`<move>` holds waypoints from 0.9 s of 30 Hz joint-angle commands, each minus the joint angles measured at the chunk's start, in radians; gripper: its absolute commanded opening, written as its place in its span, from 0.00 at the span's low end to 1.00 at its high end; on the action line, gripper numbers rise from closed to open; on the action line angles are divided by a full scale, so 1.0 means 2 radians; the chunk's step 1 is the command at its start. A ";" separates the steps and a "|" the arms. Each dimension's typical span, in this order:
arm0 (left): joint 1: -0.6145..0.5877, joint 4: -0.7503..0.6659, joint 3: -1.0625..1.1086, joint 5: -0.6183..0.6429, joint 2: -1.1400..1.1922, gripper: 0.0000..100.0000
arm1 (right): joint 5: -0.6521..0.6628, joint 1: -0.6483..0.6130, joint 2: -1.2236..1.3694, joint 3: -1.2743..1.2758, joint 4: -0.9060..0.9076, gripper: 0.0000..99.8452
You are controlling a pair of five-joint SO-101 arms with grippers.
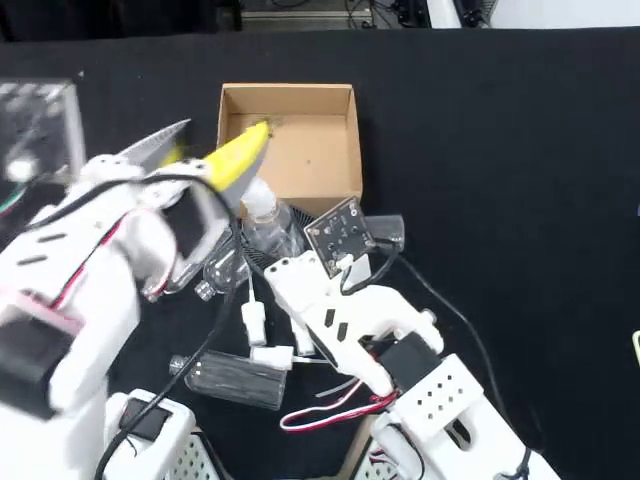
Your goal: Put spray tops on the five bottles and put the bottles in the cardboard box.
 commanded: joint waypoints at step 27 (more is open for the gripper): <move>-0.281 -0.628 0.737 0.006 -0.031 0.25 | -0.097 0.188 0.368 -0.122 -0.344 0.01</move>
